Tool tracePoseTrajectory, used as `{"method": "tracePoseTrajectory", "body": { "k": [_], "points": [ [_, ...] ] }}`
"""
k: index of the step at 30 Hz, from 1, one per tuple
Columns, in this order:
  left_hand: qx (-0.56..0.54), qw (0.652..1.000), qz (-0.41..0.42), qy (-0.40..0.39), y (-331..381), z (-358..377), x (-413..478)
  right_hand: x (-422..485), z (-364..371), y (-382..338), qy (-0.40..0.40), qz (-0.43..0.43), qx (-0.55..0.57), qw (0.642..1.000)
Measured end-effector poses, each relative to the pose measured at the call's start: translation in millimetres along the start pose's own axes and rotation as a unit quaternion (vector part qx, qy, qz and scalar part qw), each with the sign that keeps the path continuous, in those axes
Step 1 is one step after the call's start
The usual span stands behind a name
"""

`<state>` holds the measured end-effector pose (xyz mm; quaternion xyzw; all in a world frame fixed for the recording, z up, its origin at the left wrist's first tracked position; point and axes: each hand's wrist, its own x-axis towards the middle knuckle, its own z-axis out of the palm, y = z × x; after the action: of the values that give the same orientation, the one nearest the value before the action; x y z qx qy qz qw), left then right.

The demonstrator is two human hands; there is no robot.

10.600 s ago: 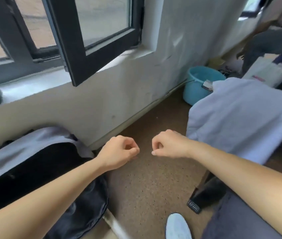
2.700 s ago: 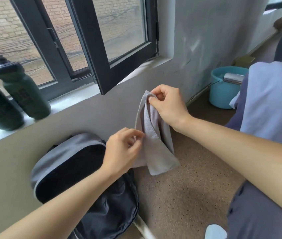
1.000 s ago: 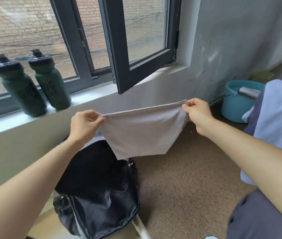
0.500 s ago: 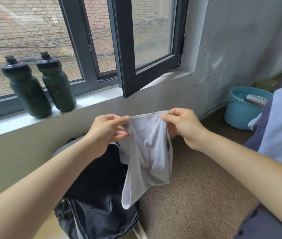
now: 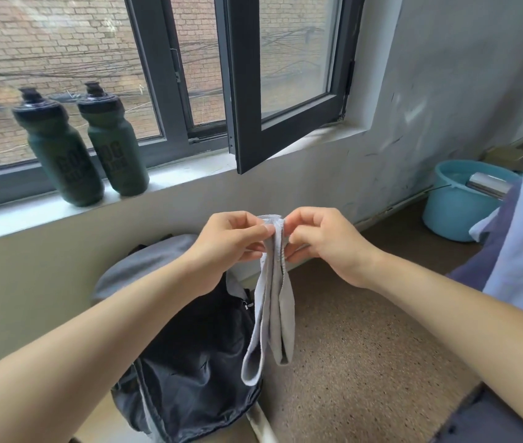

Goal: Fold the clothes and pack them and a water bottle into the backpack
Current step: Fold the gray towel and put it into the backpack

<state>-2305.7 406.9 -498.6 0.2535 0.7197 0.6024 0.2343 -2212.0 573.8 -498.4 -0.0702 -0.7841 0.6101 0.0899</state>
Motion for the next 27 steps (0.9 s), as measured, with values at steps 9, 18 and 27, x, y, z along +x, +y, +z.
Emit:
{"method": "tracePoseTrajectory", "body": {
  "k": [9, 18, 27],
  "points": [
    [0.019, 0.998, 0.047, -0.038, 3.7, -1.3, -2.8, 1.3, -9.8, -3.4, -0.069, -0.113, -0.167, 0.977],
    [0.058, 0.992, 0.081, -0.072, -8.0, 0.0, -5.3, -6.5, -27.5, -9.6, -0.066, -0.066, -0.116, 0.989],
    [0.174, 0.975, 0.137, 0.024, -36.0, 23.5, -5.1, -8.8, -21.7, -7.8, -0.006, -0.057, -0.091, 0.994]
  ]
}}
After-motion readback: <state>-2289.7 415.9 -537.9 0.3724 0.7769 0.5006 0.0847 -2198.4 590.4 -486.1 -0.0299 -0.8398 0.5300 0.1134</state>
